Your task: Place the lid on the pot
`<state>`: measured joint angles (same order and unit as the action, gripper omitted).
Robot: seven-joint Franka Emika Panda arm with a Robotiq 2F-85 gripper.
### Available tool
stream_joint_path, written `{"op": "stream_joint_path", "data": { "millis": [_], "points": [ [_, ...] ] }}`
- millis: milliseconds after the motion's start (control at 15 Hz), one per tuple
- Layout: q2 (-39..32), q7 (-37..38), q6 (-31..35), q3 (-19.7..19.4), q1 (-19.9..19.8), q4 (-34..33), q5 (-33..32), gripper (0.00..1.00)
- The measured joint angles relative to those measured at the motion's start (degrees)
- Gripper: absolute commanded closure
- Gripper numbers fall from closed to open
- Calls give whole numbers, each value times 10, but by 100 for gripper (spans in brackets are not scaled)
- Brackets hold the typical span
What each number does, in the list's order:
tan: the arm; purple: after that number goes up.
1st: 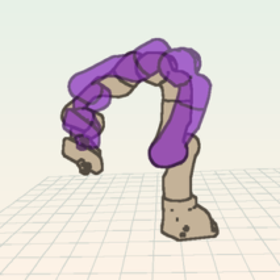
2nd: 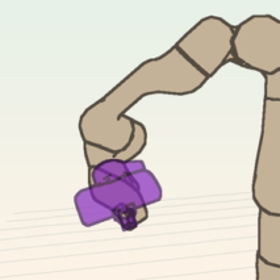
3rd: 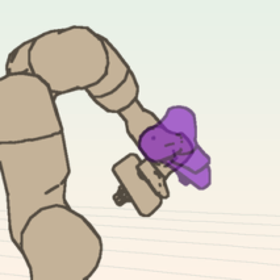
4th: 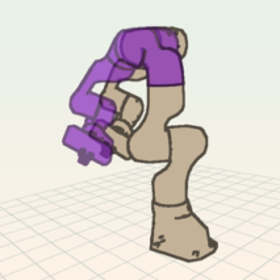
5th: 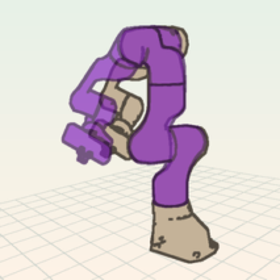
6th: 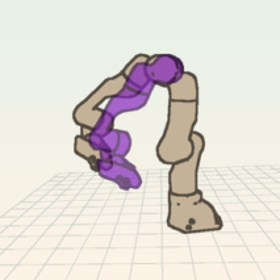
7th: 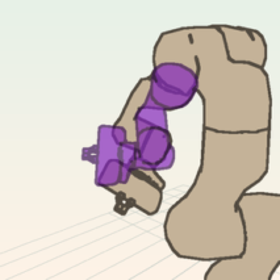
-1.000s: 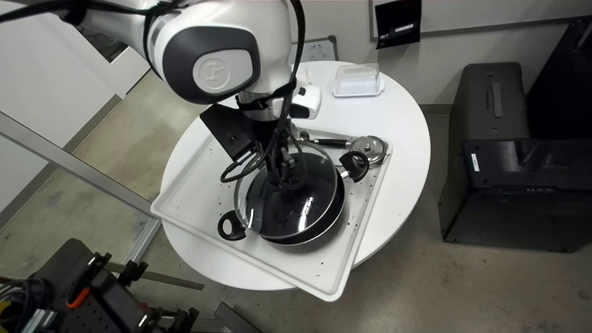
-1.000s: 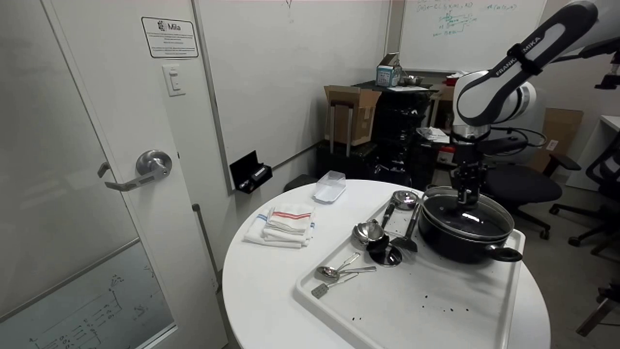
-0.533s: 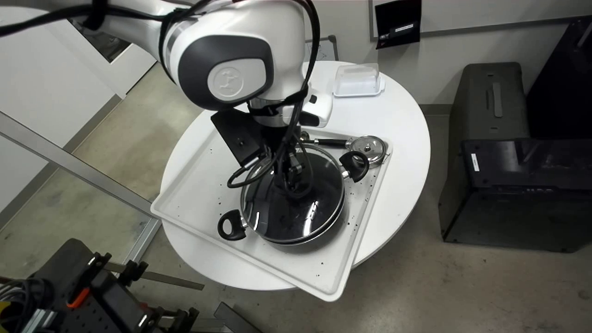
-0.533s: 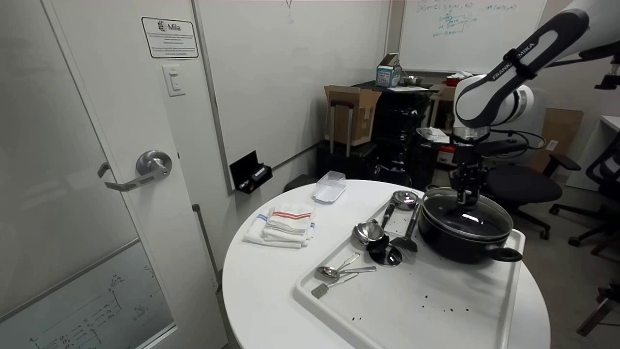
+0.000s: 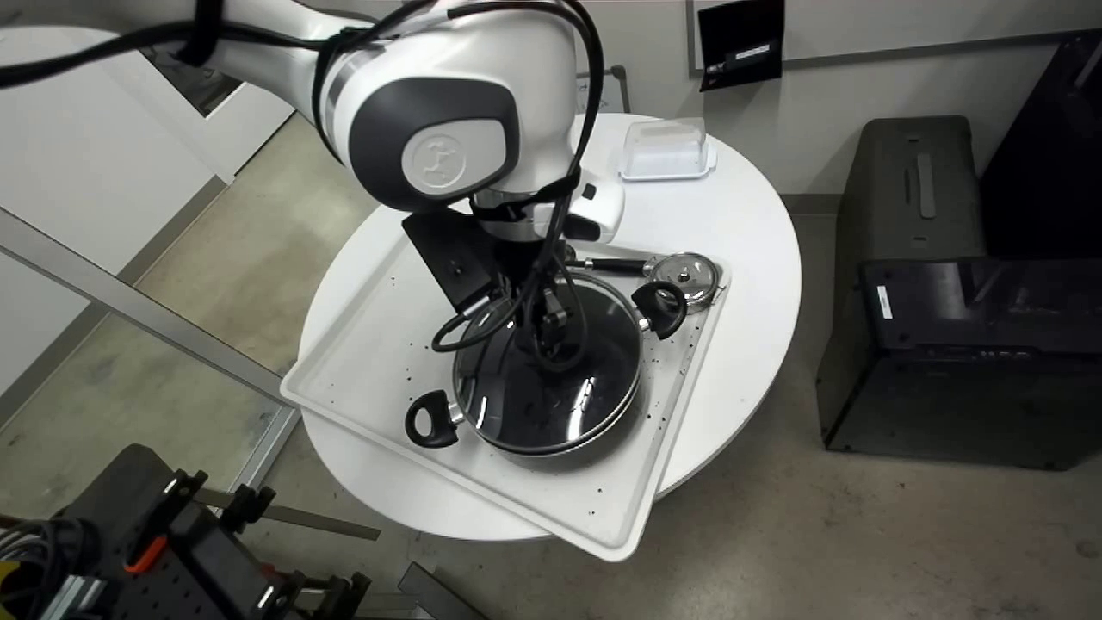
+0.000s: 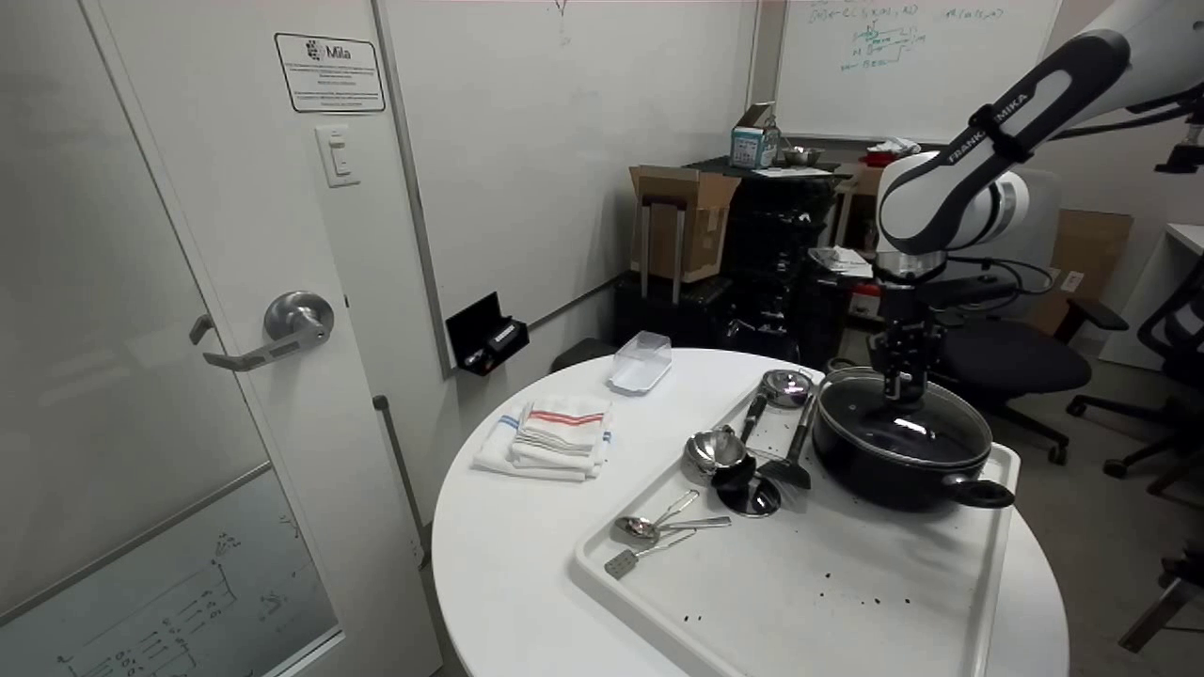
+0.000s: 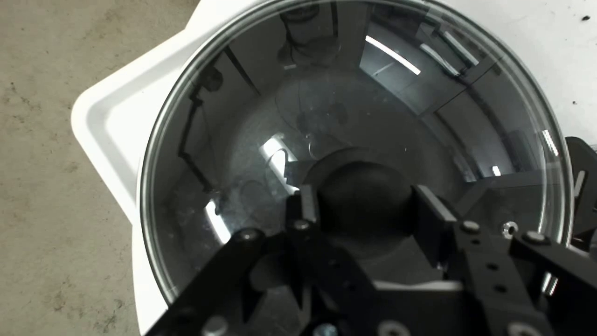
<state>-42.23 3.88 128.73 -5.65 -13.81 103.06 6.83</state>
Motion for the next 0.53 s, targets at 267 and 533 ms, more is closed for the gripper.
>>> {"op": "stream_joint_path", "data": {
  "millis": [267,533],
  "points": [
    [-2,2,-4,0,0,-3,0,74],
    [-2,3,-10,0,0,-3,0,74]
  ]
}}
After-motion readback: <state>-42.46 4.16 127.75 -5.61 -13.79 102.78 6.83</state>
